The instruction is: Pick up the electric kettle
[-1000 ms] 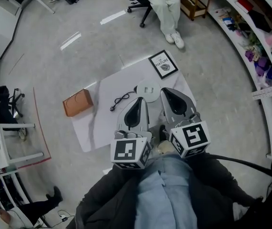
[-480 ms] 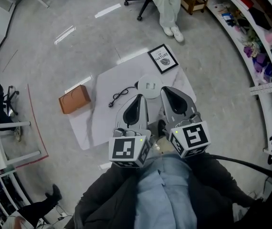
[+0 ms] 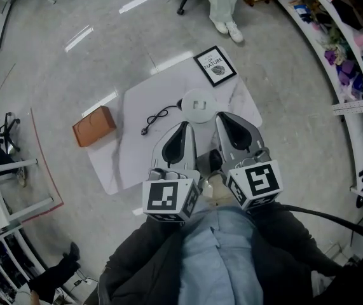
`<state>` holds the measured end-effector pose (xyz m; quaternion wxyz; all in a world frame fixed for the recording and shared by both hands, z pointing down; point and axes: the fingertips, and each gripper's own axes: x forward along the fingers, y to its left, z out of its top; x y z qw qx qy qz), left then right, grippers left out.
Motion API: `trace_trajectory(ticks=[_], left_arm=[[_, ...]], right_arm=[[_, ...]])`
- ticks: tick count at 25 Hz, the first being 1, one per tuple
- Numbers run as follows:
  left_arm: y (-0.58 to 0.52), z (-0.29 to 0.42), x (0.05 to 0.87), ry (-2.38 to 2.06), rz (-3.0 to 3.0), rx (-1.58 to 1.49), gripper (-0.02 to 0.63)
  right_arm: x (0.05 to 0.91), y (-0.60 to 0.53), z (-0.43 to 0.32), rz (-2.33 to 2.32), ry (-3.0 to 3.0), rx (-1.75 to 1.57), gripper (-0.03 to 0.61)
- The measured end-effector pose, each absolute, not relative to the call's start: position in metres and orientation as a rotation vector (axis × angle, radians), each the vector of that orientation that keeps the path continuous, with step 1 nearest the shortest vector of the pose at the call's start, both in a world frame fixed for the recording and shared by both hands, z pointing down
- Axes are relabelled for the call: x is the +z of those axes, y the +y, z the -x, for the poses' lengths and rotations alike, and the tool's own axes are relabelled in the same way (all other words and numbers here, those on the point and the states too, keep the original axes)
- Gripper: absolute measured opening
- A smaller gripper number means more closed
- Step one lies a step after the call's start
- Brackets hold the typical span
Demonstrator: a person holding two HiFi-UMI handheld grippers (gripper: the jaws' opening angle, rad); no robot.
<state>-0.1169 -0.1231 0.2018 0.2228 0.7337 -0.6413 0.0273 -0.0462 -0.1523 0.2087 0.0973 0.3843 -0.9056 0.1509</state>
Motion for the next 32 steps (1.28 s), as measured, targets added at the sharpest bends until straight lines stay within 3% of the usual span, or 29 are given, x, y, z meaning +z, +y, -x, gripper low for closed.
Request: trace_trajectory(ticks=[21,32], left_arm=[[-0.089,0.091,0.347,-1.58,-1.889,0.289,0.006],[-0.09,0.116,0.419,-1.632,-1.845,0.336,0.006]], right_arm=[[0.364,-0.116,0.01,-1.197,-2.408,0.762,0.026],[0.428,-0.113,-0.003,-1.299,-2.341,0.701,0.026]])
